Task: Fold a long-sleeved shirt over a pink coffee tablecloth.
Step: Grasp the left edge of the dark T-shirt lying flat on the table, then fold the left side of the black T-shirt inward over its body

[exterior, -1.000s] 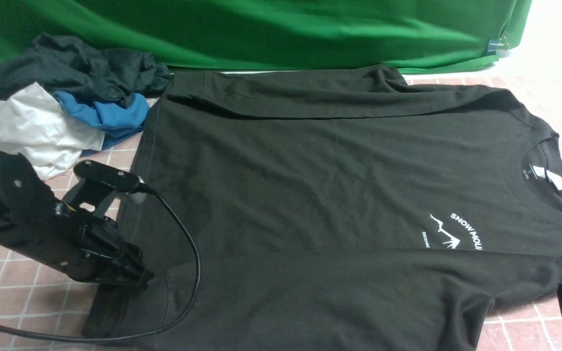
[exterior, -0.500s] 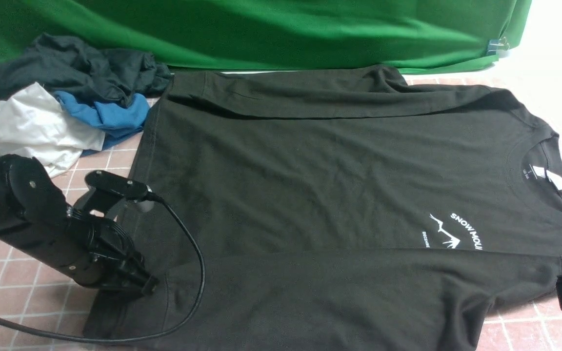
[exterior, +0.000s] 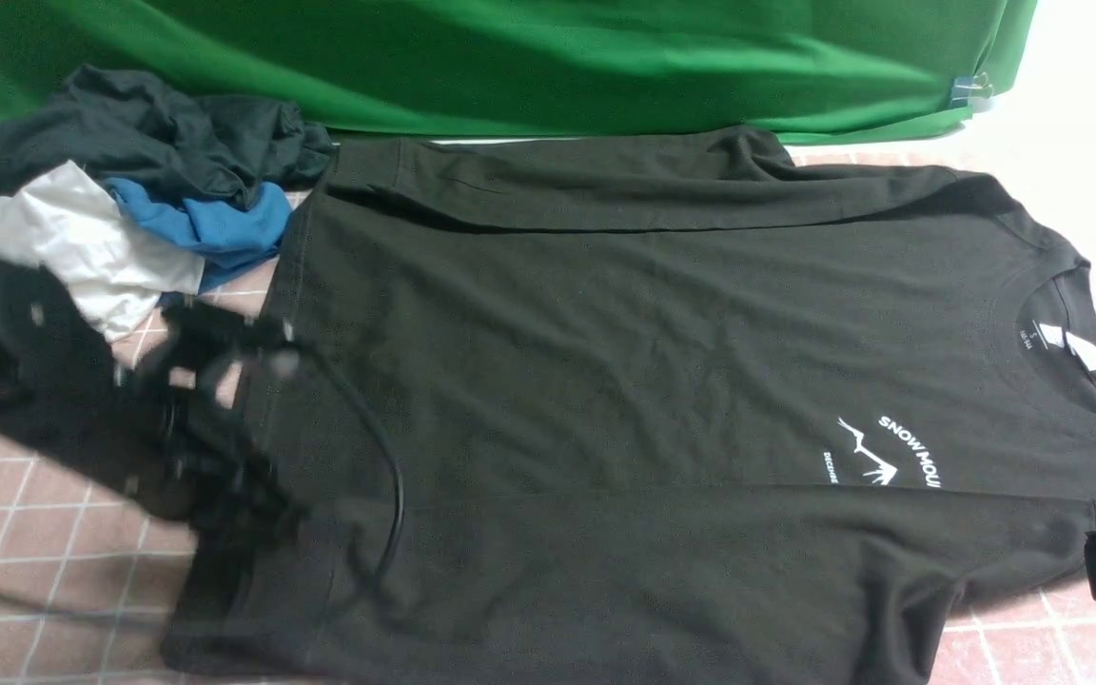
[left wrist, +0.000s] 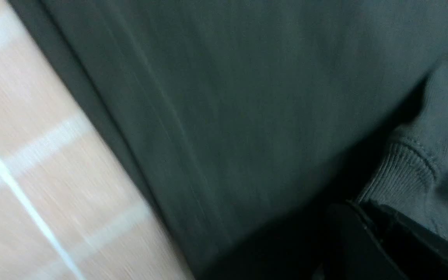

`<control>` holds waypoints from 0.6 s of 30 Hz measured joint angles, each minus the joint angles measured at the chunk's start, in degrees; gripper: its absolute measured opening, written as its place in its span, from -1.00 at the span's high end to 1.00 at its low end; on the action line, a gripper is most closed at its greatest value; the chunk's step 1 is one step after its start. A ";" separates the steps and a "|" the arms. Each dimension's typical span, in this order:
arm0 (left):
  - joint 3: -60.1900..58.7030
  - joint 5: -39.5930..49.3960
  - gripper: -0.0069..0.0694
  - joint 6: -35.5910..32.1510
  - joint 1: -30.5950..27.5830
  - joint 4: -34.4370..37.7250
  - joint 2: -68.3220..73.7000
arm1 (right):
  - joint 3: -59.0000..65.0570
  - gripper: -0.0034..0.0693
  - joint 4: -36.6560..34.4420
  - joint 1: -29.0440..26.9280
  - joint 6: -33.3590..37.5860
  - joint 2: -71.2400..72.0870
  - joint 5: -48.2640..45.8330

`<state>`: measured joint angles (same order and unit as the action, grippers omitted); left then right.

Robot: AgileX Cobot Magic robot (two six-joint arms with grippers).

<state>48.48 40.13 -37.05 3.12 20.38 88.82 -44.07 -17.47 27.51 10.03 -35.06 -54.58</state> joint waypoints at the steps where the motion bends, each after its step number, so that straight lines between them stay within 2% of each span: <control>1: 1.21 0.33 0.74 0.66 0.00 -0.36 0.00 | 0.00 0.25 0.00 0.00 0.00 0.00 0.06; 9: 16.18 3.13 0.74 4.81 0.00 -5.44 1.53 | 0.00 0.25 0.24 0.00 -0.54 0.00 2.36; 18: 22.11 0.78 0.74 5.89 0.00 -10.70 8.23 | -0.01 0.25 0.35 0.00 -0.55 0.00 4.39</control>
<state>70.59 40.91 -31.15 3.12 9.68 97.05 -44.08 -17.12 27.51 9.48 -35.06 -50.19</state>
